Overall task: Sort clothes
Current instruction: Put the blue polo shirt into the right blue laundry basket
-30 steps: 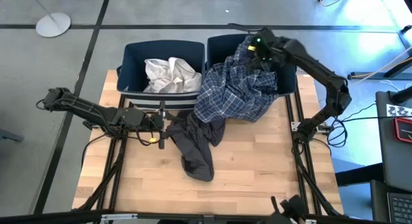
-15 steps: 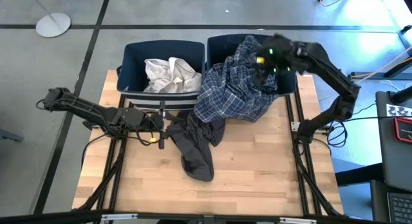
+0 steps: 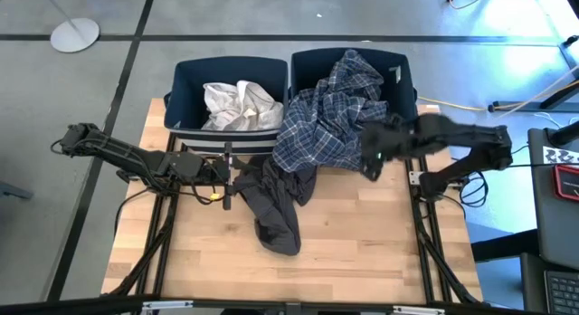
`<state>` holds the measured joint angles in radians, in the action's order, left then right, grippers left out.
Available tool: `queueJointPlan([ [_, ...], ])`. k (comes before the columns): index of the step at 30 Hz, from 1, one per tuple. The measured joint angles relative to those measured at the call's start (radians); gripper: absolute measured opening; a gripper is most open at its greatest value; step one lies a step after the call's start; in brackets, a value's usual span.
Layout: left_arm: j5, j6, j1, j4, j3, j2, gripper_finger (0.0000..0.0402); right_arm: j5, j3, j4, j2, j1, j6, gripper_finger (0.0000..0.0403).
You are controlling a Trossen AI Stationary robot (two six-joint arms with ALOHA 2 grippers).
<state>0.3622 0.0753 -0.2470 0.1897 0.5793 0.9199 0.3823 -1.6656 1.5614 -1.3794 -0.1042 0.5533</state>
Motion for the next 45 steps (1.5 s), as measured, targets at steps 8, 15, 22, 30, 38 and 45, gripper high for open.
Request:
queueJointPlan([
  [8,0.000,-0.001,0.000,0.001,0.000,0.000,0.0184,0.028,0.405,-0.077,0.180,-0.138,0.152,0.0271],
  [15,0.000,0.007,0.000,0.028,0.000,0.000,0.0184,0.078,0.759,-0.290,0.386,-0.151,0.186,0.0271],
  [22,0.000,0.007,0.000,0.030,0.000,0.000,0.0184,0.021,0.989,-0.446,0.426,-0.151,0.229,0.0271],
  [30,0.000,0.003,0.000,0.028,0.000,0.010,0.0184,0.051,1.132,-0.607,0.413,-0.151,0.228,0.0271],
  [38,0.000,0.006,0.000,0.031,0.000,0.017,0.0184,0.311,1.133,-0.674,0.422,-0.151,0.305,0.0271],
  [45,0.000,0.007,0.000,0.030,0.000,0.017,0.0184,0.463,1.133,-0.747,0.421,-0.151,0.269,0.0271],
])
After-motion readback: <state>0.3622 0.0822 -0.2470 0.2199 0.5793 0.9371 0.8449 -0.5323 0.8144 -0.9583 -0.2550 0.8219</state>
